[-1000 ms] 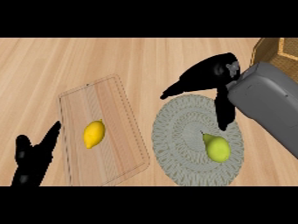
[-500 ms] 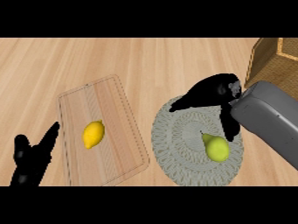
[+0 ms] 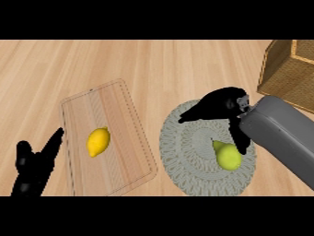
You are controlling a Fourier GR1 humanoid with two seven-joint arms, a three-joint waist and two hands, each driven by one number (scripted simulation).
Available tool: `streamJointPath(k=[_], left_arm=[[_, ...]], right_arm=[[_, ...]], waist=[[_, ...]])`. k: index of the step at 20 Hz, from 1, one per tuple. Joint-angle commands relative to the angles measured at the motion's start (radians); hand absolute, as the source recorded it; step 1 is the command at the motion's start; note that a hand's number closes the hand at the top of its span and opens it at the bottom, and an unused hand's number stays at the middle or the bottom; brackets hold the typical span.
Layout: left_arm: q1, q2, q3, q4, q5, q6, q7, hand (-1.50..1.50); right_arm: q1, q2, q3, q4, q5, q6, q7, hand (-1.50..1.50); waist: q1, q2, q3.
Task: Pick the pear from the placemat and place it in the basket
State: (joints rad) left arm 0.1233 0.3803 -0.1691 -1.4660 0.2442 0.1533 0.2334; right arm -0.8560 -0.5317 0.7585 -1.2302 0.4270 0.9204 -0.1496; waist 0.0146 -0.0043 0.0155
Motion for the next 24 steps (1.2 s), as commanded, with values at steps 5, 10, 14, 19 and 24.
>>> streamJointPath(k=[5,10,14,19,24], left_arm=[[-0.016,-0.035,-0.001,0.065,-0.01,-0.024,0.021,0.0],[0.001,-0.031,0.026,0.082,-0.013,-0.037,0.007,0.0],[0.001,-0.064,0.003,0.085,-0.029,-0.035,-0.007,0.0],[0.015,-0.069,0.021,0.092,-0.047,-0.042,-0.044,0.0],[-0.034,-0.071,0.035,0.064,-0.052,-0.039,0.021,0.0]], right_arm=[[0.077,0.029,0.032,0.044,0.09,-0.05,-0.111,-1.5],[0.077,0.026,0.062,0.027,0.15,-0.041,-0.113,-1.5],[0.092,0.039,0.121,0.076,0.202,-0.062,-0.121,-1.5],[0.07,0.003,0.097,0.112,0.228,-0.06,-0.197,-1.5],[0.146,0.066,0.122,0.123,0.284,-0.145,-0.182,-1.5]], waist=[[-0.008,0.008,-0.015],[-0.011,0.006,-0.016],[-0.009,0.008,-0.016],[-0.006,0.007,-0.016],[-0.009,0.007,-0.016]])
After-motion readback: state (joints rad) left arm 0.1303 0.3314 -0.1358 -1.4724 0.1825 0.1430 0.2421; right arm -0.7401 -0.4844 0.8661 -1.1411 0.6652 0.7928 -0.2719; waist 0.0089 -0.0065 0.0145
